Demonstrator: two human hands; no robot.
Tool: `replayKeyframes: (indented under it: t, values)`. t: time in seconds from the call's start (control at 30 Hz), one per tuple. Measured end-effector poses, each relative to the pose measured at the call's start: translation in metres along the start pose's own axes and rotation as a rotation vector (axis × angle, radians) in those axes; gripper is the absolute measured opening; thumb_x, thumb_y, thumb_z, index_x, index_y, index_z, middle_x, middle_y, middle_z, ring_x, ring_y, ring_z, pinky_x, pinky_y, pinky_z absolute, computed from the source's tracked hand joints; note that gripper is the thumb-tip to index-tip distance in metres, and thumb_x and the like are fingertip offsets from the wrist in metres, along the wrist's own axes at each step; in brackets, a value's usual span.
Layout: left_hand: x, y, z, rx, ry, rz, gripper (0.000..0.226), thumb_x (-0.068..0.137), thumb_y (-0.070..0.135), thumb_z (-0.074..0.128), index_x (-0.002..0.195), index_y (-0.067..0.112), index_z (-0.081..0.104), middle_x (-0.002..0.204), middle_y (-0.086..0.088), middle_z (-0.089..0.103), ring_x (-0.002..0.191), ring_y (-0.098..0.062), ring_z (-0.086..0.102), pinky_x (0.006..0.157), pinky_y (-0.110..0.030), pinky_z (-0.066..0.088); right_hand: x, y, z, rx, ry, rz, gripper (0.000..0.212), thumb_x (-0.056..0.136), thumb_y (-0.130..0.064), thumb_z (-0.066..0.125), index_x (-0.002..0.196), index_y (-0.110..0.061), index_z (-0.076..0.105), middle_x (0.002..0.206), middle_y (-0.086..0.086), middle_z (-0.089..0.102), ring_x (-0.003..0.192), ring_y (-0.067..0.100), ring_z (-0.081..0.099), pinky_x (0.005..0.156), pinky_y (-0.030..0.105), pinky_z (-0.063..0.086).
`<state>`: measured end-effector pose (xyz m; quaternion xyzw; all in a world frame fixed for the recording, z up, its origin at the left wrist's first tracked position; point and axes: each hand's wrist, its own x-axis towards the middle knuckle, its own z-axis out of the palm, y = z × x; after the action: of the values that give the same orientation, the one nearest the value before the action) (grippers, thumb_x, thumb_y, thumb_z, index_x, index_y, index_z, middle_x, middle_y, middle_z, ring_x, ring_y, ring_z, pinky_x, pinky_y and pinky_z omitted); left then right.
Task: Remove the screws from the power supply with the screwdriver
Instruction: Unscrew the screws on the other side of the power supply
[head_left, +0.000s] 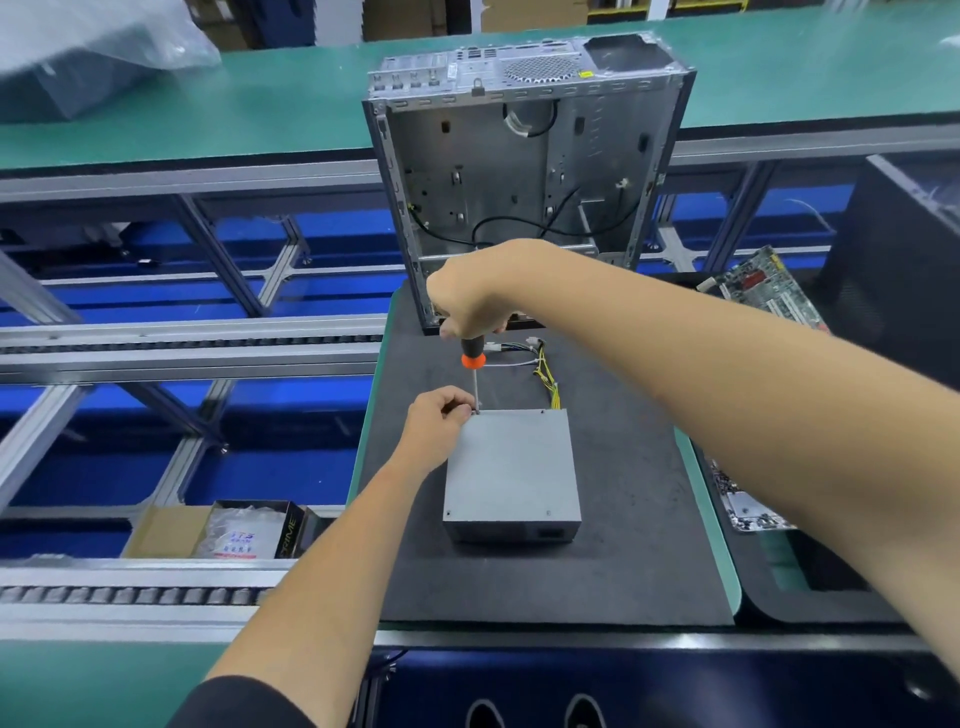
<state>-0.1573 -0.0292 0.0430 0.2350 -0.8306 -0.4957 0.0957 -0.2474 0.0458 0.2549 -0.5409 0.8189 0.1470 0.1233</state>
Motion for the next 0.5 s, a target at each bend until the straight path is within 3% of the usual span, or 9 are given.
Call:
replayKeyframes:
  t: [0.1, 0.2, 0.33, 0.4, 0.5]
  values:
    - [0.001, 0.000, 0.000, 0.003, -0.011, -0.003, 0.020, 0.091, 0.003, 0.055, 0.086, 0.017, 0.068, 0.086, 0.002, 0.068, 0.075, -0.004, 0.056, 0.064, -0.002, 0.040, -0.001, 0.003, 0.002, 0.013, -0.006, -0.068, 0.026, 0.094, -0.025, 0.054, 0.070, -0.013, 0.054, 0.067, 0.004, 0.065, 0.065, 0.020, 0.060, 0.052, 0.026, 0.039]
    - [0.001, 0.001, 0.000, 0.002, -0.021, -0.013, 0.022, 0.092, 0.003, 0.054, 0.083, 0.019, 0.068, 0.084, 0.007, 0.067, 0.077, -0.002, 0.056, 0.064, -0.003, 0.040, -0.003, 0.005, 0.003, 0.012, 0.015, -0.131, 0.008, 0.087, -0.016, 0.062, 0.088, -0.013, 0.070, 0.083, 0.000, 0.069, 0.080, 0.017, 0.063, 0.056, 0.024, 0.043]
    - [0.002, 0.001, 0.000, 0.005, -0.023, -0.026, 0.024, 0.092, 0.004, 0.054, 0.079, 0.020, 0.066, 0.085, 0.010, 0.068, 0.079, -0.002, 0.057, 0.066, -0.004, 0.039, -0.003, 0.012, 0.002, 0.115, 0.080, -0.196, 0.021, 0.080, -0.017, 0.072, 0.101, -0.019, 0.075, 0.093, -0.005, 0.068, 0.087, 0.016, 0.063, 0.064, 0.022, 0.048]
    - [0.003, 0.000, 0.001, 0.007, -0.023, -0.020, 0.026, 0.092, 0.003, 0.054, 0.076, 0.020, 0.065, 0.086, 0.011, 0.068, 0.084, -0.006, 0.059, 0.070, -0.011, 0.040, -0.003, 0.013, 0.002, 0.186, 0.085, -0.208, 0.027, 0.077, -0.014, 0.074, 0.103, -0.021, 0.073, 0.091, -0.008, 0.066, 0.087, 0.014, 0.061, 0.060, 0.019, 0.043]
    - [0.003, 0.000, 0.001, 0.007, -0.021, -0.016, 0.025, 0.092, 0.003, 0.053, 0.076, 0.018, 0.065, 0.087, 0.011, 0.069, 0.089, -0.009, 0.059, 0.082, -0.020, 0.041, -0.005, 0.013, 0.002, 0.237, 0.043, -0.192, 0.034, 0.074, -0.001, 0.071, 0.103, -0.020, 0.071, 0.094, -0.006, 0.068, 0.086, 0.014, 0.061, 0.065, 0.021, 0.046]
